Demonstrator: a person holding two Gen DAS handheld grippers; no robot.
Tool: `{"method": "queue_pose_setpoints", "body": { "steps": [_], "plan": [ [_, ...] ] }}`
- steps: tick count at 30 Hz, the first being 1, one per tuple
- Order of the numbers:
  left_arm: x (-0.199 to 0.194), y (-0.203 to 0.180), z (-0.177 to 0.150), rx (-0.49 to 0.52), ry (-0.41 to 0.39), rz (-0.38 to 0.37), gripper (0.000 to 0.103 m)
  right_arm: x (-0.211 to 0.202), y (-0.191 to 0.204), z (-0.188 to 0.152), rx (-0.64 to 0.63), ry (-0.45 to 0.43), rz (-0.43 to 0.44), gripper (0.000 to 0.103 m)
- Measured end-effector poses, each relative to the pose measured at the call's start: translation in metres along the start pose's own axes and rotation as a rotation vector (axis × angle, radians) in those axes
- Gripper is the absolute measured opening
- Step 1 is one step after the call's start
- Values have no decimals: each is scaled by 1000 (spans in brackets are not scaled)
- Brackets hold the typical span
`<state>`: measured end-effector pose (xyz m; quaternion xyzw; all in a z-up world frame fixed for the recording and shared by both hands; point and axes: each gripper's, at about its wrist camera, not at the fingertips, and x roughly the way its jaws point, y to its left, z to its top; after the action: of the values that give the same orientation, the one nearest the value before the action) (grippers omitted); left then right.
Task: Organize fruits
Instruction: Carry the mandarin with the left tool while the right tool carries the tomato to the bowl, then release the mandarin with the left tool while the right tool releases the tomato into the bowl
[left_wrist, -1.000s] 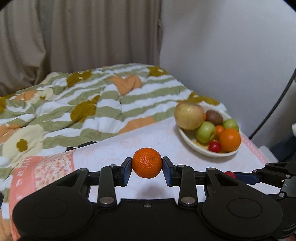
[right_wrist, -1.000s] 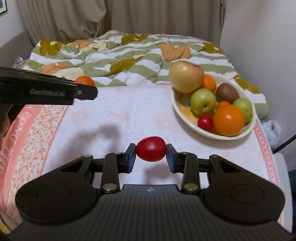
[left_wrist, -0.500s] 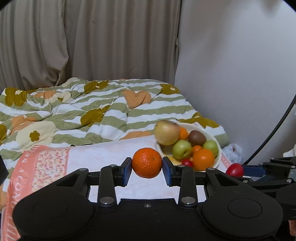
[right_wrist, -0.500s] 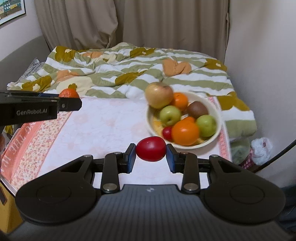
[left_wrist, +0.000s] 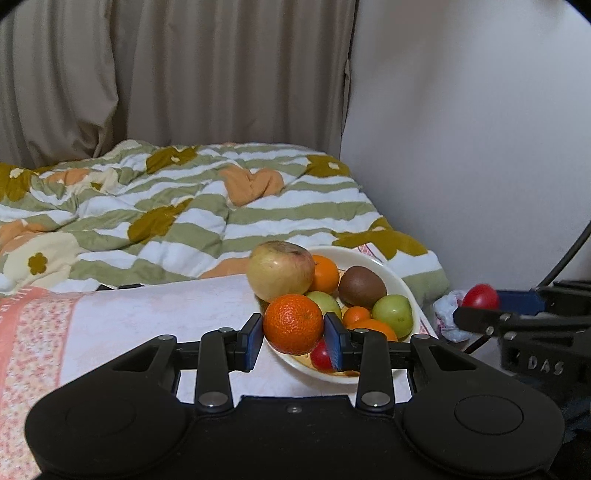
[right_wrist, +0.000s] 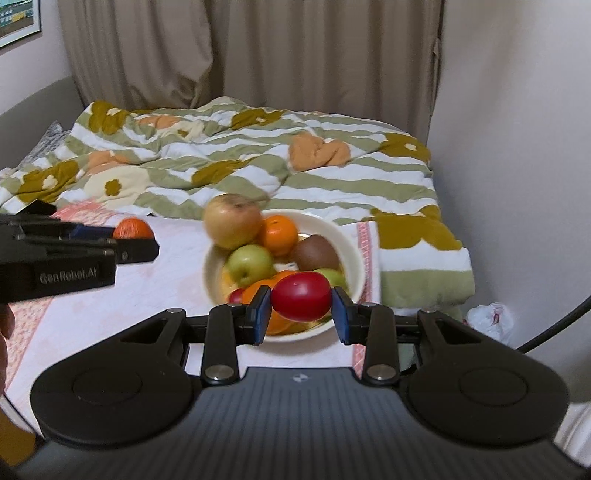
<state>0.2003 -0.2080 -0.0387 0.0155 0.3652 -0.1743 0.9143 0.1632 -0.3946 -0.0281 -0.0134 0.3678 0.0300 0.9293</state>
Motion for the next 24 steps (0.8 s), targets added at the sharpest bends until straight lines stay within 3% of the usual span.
{"method": "queue_pose_setpoints", "body": {
  "steps": [9, 17, 18, 19, 20, 21, 24],
  "plan": [
    [67, 2, -3, 44, 103, -3, 39, 48, -16, 12, 33, 39, -23, 50],
    [90, 0, -10, 95, 147, -10, 42, 77, -12, 12, 48, 71, -17, 50],
    [90, 0, -9, 99, 147, -11, 57, 79, -11, 13, 46, 72, -19, 50],
    [89, -1, -9, 104, 142, -10, 82, 80, -11, 13, 44, 72, -21, 50],
    [86, -1, -9, 113, 131, -1, 92, 80, -12, 15, 45, 71, -23, 50],
    [84, -2, -8, 121, 117, 10, 100, 81, -12, 16, 47, 69, -24, 50],
    [79, 2, -10, 125, 116, 29, 100, 82, -14, 21, 48, 65, -28, 50]
  ]
}}
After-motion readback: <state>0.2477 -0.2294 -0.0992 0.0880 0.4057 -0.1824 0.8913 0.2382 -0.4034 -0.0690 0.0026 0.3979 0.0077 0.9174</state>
